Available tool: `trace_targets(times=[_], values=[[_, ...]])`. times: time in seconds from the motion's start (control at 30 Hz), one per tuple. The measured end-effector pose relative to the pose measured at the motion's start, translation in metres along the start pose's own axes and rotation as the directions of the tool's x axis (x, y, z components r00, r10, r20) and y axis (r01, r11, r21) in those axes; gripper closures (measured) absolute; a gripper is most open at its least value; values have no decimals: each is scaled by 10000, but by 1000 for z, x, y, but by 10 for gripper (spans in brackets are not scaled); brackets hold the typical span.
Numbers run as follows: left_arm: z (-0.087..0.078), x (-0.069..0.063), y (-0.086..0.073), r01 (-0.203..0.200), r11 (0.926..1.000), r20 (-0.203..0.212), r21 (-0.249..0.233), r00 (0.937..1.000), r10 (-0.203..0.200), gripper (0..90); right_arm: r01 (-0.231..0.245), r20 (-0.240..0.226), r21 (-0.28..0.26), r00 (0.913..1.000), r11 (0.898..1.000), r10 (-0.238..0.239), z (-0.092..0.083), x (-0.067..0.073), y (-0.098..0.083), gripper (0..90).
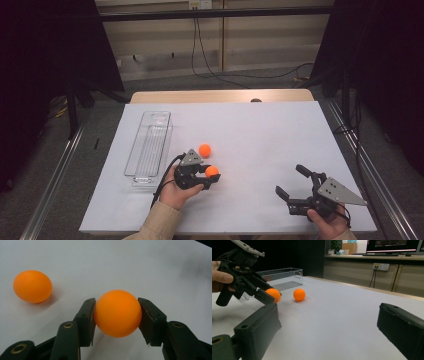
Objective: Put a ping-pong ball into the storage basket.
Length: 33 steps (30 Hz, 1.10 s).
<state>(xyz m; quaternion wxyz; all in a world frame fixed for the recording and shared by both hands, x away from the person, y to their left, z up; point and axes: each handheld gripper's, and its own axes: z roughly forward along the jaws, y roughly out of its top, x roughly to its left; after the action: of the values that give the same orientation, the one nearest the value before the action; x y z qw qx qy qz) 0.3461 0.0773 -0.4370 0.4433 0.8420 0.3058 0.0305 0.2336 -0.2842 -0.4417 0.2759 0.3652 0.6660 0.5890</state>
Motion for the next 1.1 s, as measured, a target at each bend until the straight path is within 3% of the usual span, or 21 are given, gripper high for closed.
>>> trace_targets(times=[1.1], values=[[-11, 9, 2, 283, 9995, -192, -114, 9994, -285, 508, -5, -34, -12, 10000, 10000, 5, 0, 0, 0, 32]])
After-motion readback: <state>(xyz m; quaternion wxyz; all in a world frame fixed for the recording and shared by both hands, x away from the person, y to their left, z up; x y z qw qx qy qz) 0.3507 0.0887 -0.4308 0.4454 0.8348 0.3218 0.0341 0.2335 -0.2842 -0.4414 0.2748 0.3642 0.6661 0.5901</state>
